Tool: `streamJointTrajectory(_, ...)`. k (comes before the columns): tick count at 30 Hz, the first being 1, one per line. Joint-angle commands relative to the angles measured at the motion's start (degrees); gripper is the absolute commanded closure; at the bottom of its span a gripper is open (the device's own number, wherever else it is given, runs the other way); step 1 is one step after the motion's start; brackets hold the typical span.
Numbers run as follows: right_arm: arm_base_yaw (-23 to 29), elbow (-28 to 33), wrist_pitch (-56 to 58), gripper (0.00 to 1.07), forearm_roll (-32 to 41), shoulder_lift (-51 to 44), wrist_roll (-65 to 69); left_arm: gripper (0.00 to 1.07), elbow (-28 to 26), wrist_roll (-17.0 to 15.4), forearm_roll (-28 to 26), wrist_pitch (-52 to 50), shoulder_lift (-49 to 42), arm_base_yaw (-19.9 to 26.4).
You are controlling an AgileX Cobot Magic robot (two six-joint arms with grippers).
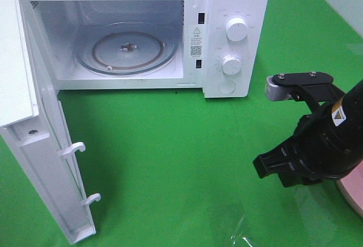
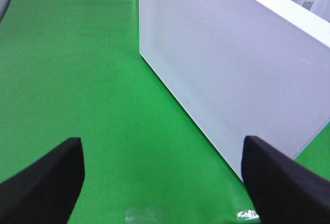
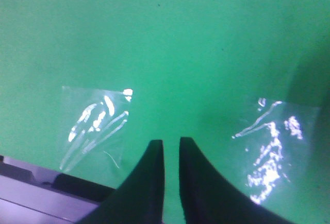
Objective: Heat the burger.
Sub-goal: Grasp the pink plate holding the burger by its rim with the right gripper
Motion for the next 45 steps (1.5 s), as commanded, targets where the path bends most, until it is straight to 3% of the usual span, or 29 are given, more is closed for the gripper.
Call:
streamJointTrajectory(1, -0.3, -2.4, 7.4, 0.88, -5.2, -0.3, -1.0, 0.30, 0.1, -0.3, -0.1, -0.6, -0.2, 0.0)
streamJointTrajectory(2, -0.3, -2.4, 7.4, 0.88, -5.2, -0.3, -1.0, 0.30, 0.1, -0.3, -0.1, -0.6, -0.2, 0.0)
streamJointTrajectory(3, -0.3, -2.7, 8.8, 0.79, -6.5, -0.3, -1.5, 0.30, 0.1, -0.3, -0.1, -0.6, -0.2, 0.0)
streamJointTrajectory(4, -0.3, -2.7, 8.8, 0.79, -6.5, -0.3, -1.5, 0.30, 0.1, -0.3, -0.1, -0.6, -0.2, 0.0)
streamJointTrajectory(5, -0.3, -2.8, 9.7, 0.66, -7.3, -0.3, -2.2, 0.30, 0.1, -0.3, -0.1, -0.6, -0.2, 0.0)
streamJointTrajectory(6, -0.3, -2.8, 9.7, 0.66, -7.3, -0.3, -2.2, 0.30, 0.1, -0.3, -0.1, -0.6, -0.2, 0.0)
streamJointTrajectory(7, -0.3, -2.8, 9.9, 0.58, -7.7, -0.3, -2.9, 0.30, 0.1, -0.3, -0.1, -0.6, -0.2, 0.0)
streamJointTrajectory(8, -0.3, -2.8, 9.9, 0.43, -7.8, -0.3, -4.5, 0.30, 0.1, -0.3, -0.1, -0.6, -0.2, 0.0)
streamJointTrajectory(9, -0.3, -2.8, 9.9, 0.43, -7.8, -0.3, -4.5, 0.30, 0.1, -0.3, -0.1, -0.6, -0.2, 0.0)
streamJointTrajectory(10, -0.3, -2.8, 10.0, 0.27, -7.7, -0.3, -4.7, 0.30, 0.1, -0.3, -0.1, -0.6, -0.2, 0.0)
streamJointTrajectory(11, -0.3, -2.8, 10.0, 0.27, -7.7, -0.3, -4.7, 0.30, 0.1, -0.3, -0.1, -0.6, -0.2, 0.0)
streamJointTrajectory(13, -1.4, -2.8, 10.0, 0.11, -8.3, -0.3, -4.8, 0.30, 0.1, -0.3, -0.1, -0.6, -0.2, 0.0)
streamJointTrajectory(15, -2.9, -2.8, 10.1, 0.07, -8.4, -0.3, -5.0, 0.30, 0.1, -0.3, -0.1, -0.6, -0.2, 0.0)
streamJointTrajectory(29, -16.3, -2.8, 7.4, 0.14, -13.7, -0.3, -6.3, 0.30, 0.1, -0.3, -0.1, -0.6, -0.2, 0.0)
streamJointTrajectory(45, -19.7, -2.3, 2.3, 0.19, -13.7, 3.0, -6.2, 0.30, 0.1, -0.3, -0.1, -0.6, -0.2, 0.0)
